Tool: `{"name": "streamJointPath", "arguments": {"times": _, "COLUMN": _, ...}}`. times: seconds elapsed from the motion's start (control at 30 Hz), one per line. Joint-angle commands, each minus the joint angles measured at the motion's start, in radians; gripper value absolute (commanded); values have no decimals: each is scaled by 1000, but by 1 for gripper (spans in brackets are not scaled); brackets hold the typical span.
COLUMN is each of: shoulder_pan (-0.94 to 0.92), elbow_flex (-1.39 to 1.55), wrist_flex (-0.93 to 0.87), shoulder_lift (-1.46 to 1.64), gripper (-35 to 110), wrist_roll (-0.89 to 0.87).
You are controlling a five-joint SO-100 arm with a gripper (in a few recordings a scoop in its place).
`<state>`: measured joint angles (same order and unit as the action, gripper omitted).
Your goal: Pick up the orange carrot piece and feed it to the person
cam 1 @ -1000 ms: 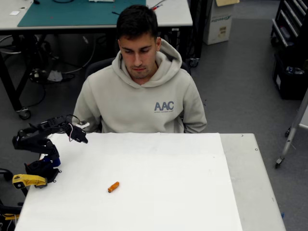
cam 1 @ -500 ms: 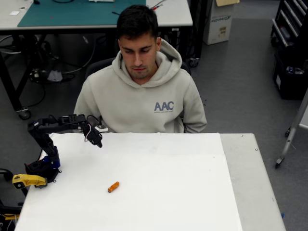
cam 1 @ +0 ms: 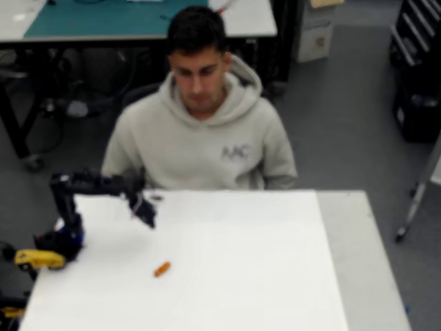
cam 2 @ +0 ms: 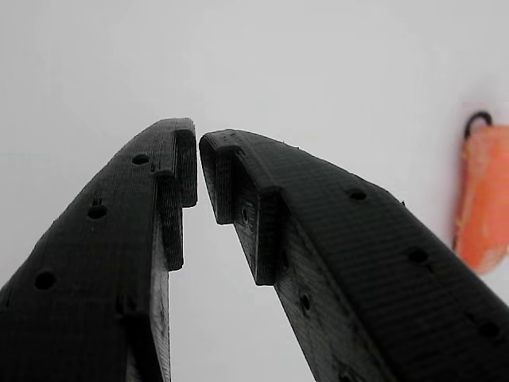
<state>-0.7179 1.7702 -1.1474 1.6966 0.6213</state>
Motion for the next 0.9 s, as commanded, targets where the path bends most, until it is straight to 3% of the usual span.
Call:
{"name": "streamJointPath", "arguments": {"times": 0.0, "shoulder_pan": -89, "elbow_flex": -86, "wrist_flex": -11, "shoulder_lift": 2, "gripper": -3, "wrist_roll": 92}}
{"name": "streamJointPath", "arguments": {"times": 0.4, "shoulder_pan": -247, "elbow_flex": -244, "wrist_flex": -11, "shoulder_lift": -158, "gripper": -3, "wrist_roll": 236}}
{"name": "streamJointPath", "arguments": {"times": 0.87, "shoulder_pan": -291, "elbow_flex": -379, "wrist_flex": -21, "shoulder_lift": -250, "gripper": -3, "wrist_roll": 259}}
